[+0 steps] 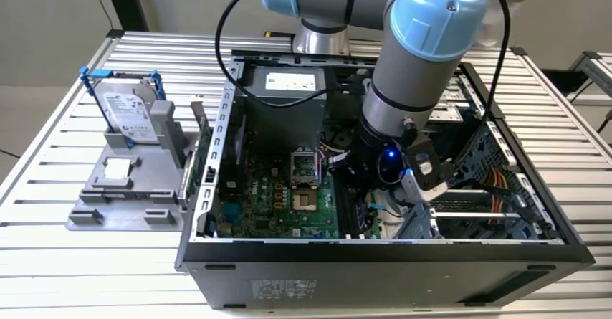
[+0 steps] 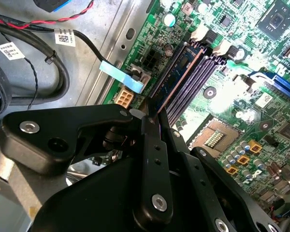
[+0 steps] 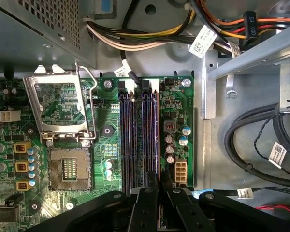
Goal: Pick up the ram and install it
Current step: 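Insert the ram into the slot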
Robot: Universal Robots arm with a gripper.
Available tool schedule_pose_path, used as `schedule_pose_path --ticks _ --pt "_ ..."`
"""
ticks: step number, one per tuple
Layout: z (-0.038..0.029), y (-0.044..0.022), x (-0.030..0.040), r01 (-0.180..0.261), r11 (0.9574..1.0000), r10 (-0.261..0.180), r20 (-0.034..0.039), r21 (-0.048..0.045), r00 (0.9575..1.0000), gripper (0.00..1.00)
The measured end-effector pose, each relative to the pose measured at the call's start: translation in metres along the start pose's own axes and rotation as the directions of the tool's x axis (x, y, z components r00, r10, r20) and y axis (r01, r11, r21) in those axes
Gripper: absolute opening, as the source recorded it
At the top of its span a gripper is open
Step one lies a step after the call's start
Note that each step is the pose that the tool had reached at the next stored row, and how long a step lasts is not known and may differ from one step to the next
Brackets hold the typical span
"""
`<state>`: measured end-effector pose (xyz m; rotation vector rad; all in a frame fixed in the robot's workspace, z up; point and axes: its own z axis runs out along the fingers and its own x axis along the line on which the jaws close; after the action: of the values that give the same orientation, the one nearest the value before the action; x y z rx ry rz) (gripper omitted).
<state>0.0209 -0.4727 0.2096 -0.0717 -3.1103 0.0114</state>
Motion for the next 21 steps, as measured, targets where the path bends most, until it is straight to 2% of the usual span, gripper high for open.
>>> schedule_pose_path --ticks 3,4,10,16,21 --pt "0.0003 0.0002 0.0 0.0 1.0 0.0 0.0001 -0.0016 1.0 0.0" --pt "0.0004 0.0002 0.0 0.0 1.0 0.0 0.0002 -0.0013 1.0 1.0" --pt "-0.0004 0.0 0.0 0.0 1.0 0.0 -0.0001 -0.0001 1.0 1.0" --pt "-0.0163 -0.0002 0.0005 0.0 1.0 0.0 -0.0027 -0.0051 1.0 1.0" --pt "-0.0329 -0.0004 0.001 0.0 1.0 0.0 -0.0029 -0.0059 1.0 1.0"
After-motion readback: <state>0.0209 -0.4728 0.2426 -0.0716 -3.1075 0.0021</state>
